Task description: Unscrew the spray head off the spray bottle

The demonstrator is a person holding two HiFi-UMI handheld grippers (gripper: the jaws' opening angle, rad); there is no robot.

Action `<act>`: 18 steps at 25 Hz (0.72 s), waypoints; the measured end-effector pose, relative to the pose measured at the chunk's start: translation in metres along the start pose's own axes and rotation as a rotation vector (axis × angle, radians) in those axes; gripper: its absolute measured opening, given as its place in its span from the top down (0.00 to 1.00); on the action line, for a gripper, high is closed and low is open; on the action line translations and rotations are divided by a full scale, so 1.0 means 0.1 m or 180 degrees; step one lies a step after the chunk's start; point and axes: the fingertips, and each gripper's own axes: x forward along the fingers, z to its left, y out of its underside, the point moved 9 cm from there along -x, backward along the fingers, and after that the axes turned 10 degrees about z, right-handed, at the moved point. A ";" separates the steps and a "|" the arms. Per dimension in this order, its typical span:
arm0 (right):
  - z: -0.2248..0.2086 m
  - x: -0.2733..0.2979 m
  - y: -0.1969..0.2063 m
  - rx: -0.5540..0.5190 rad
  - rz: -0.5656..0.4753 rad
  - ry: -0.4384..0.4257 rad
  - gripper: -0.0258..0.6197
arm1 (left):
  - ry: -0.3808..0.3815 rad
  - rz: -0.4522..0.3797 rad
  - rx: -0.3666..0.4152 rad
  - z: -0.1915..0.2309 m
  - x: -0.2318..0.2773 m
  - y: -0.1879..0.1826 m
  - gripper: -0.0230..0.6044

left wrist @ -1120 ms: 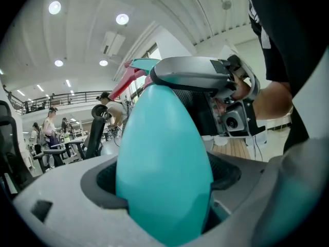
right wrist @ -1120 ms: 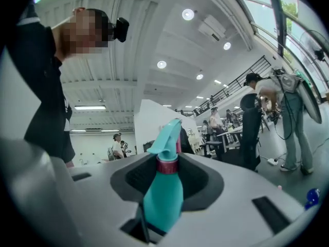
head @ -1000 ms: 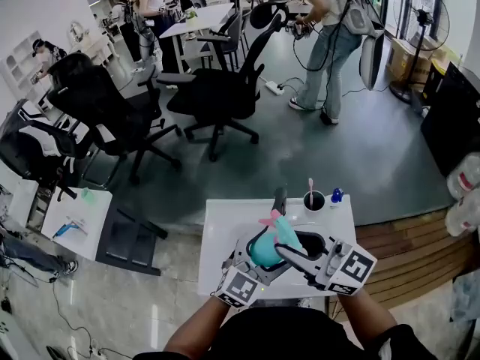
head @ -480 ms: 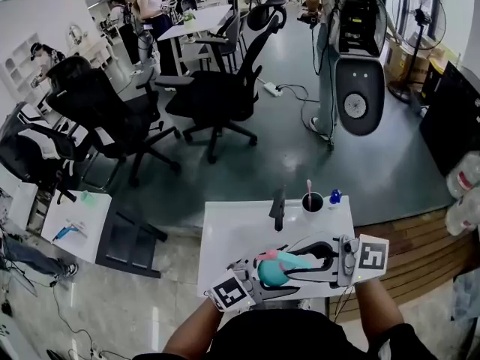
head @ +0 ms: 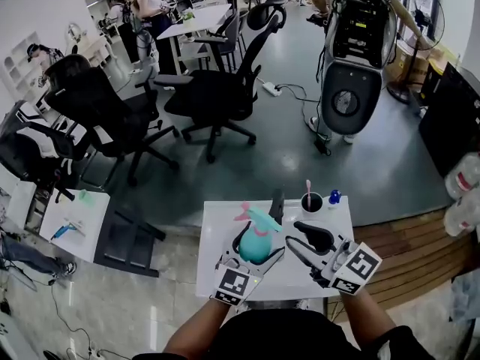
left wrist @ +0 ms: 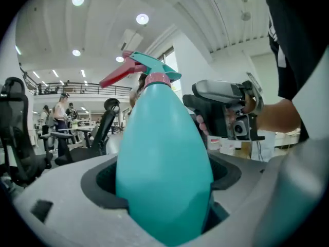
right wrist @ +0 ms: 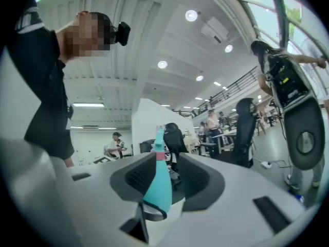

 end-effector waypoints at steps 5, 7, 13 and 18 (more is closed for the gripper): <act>0.07 0.09 0.00 0.0177 0.0069 0.0061 0.75 | -0.0263 0.0076 -0.0003 0.04 0.02 -0.01 0.24; 0.11 0.16 0.00 0.0174 0.0137 0.0038 0.75 | -0.0353 0.0068 0.0019 0.04 0.03 -0.03 0.24; 0.21 0.31 0.01 0.0228 0.0146 0.0091 0.75 | -0.0471 0.0078 0.0067 -0.06 0.10 0.03 0.24; 0.28 0.35 -0.07 0.0184 0.0084 0.0116 0.75 | -0.0519 0.0059 0.0106 -0.06 0.10 -0.02 0.24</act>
